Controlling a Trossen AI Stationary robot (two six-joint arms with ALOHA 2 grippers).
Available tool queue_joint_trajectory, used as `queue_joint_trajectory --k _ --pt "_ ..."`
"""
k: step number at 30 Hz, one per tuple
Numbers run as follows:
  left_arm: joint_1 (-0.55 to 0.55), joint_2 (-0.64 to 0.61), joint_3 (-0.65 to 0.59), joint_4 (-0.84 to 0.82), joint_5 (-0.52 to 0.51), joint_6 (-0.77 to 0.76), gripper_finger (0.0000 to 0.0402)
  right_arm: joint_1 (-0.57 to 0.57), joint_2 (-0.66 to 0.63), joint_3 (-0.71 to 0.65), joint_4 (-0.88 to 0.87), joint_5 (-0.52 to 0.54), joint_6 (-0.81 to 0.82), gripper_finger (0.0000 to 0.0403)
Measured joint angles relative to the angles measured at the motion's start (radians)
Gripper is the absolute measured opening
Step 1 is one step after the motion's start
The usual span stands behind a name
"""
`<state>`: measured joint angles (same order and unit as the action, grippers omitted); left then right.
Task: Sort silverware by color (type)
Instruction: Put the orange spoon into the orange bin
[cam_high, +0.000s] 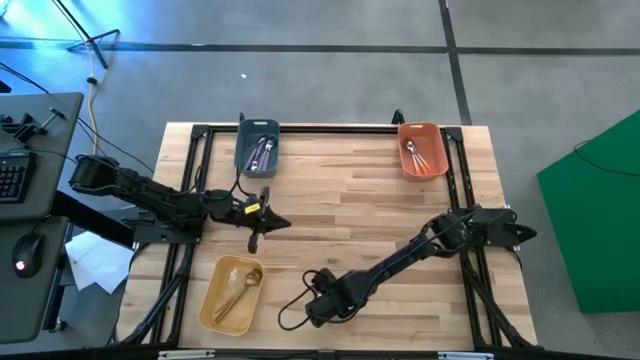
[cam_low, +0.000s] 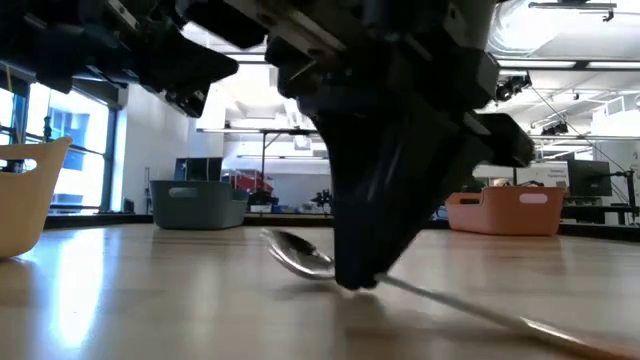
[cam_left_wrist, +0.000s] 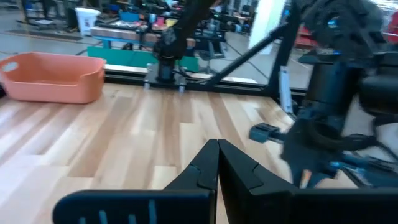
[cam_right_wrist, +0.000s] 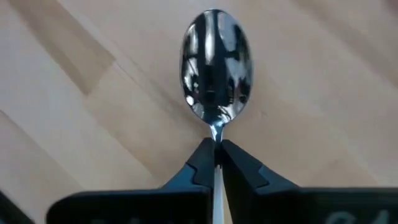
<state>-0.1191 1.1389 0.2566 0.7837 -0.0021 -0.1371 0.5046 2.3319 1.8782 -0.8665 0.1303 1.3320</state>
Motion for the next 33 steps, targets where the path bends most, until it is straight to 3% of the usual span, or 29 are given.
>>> queue_joint_trajectory --k 8,20,27,33 --pt "0.141 0.000 -0.019 0.039 0.024 -0.006 0.0000 -0.103 -0.136 0.000 -0.129 0.049 -0.161 0.0004" --pt "0.431 0.000 -0.019 0.080 0.207 0.010 0.0000 -0.475 -0.480 -0.039 -0.551 0.155 -0.577 0.0001" --pt "0.550 0.000 -0.019 0.082 0.271 0.037 0.0000 -0.825 -0.757 -0.348 -0.544 0.174 -0.735 0.0001" --pt "0.610 0.000 -0.019 0.085 0.272 0.036 0.0000 -1.171 -0.927 -0.654 -0.305 0.101 -0.922 0.0000"
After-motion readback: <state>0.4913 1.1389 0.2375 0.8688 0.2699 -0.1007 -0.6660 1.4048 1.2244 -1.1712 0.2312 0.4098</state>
